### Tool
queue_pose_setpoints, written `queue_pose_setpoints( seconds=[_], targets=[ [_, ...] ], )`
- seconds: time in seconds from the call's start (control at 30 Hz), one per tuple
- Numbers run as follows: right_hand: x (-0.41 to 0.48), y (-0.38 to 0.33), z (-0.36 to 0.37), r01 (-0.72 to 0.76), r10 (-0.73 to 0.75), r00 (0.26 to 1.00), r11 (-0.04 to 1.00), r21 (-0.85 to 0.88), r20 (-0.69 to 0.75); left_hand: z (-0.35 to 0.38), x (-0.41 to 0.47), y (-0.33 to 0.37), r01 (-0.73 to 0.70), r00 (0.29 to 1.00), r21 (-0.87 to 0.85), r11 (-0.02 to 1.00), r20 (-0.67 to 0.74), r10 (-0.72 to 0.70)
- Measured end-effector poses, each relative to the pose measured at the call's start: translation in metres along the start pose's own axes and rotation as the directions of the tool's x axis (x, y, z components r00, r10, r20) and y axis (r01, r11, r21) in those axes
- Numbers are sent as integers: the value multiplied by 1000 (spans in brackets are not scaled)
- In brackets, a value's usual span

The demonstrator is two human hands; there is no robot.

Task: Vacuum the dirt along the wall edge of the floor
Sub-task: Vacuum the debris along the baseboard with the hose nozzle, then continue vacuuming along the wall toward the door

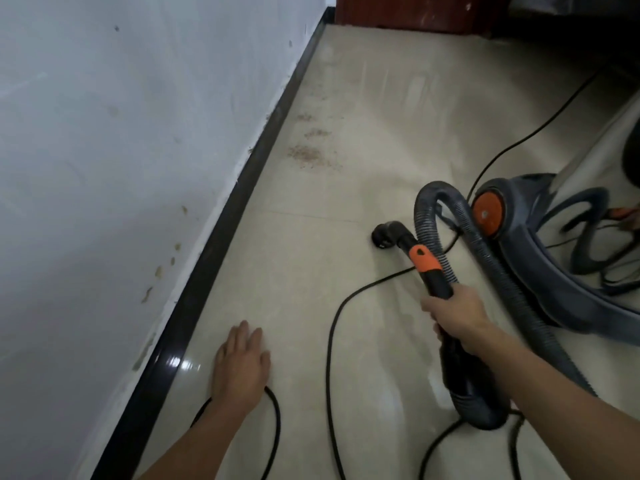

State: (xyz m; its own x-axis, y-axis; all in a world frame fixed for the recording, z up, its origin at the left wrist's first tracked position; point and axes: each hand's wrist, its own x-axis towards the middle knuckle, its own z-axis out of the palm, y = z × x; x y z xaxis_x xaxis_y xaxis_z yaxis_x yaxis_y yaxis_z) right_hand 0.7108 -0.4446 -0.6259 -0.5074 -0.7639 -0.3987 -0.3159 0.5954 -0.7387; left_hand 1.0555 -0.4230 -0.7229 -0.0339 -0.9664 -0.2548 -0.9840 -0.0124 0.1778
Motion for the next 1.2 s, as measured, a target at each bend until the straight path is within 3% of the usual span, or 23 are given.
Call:
queue_pose_setpoints(
  seconds=[0.23,0.33,0.43,0.53,0.63,0.67,0.8,0.9,0.97,1.03,1.1,1.17,1.2],
  targets=[
    [26,-50,19,-75,66,992,993,90,107,13,-7,-5,-33,997,50,998,-65,36],
    [-3,-39,14,2,4,975,1000,-26,223,14,-11,-4,-37,995,11,999,-98,38],
    [-43,-4,3,187,-90,926,953,-240,367,15,-12,-3,-35,992,23,999,-122,37],
    [-49,17,18,238,-35,895,880,-410,445,18,-12,-6,-42,990,44,998,-129,48],
    [-21,28,5,168,103,825,894,-415,556,19,-13,-7,-51,985,39,998,-165,56],
    [-16,24,-10,207,125,792,866,-456,597,18,-13,-7,-51,983,27,998,-176,55],
    [-58,23,-52,296,-7,848,836,-463,530,19,-14,-2,-67,962,-22,998,-266,59],
    [-68,22,-24,447,-116,823,735,-509,556,21,-7,2,-42,948,-69,997,-318,18],
    [-60,19,-4,476,-214,860,665,-575,464,16,1,3,11,948,-171,985,-311,-64],
    [-56,10,9,467,-286,880,670,-577,379,2,10,9,81,950,-357,930,-255,-181],
    [-57,5,26,511,-348,857,669,-540,380,-19,21,22,143,947,-565,813,-160,-278],
    [-59,-1,42,582,-411,810,644,-497,418,-39,37,41,213,937,-771,601,-13,-348],
    [-59,-4,49,621,-440,781,620,-480,443,-48,47,51,279,914,-850,448,92,-395]
  ],
)
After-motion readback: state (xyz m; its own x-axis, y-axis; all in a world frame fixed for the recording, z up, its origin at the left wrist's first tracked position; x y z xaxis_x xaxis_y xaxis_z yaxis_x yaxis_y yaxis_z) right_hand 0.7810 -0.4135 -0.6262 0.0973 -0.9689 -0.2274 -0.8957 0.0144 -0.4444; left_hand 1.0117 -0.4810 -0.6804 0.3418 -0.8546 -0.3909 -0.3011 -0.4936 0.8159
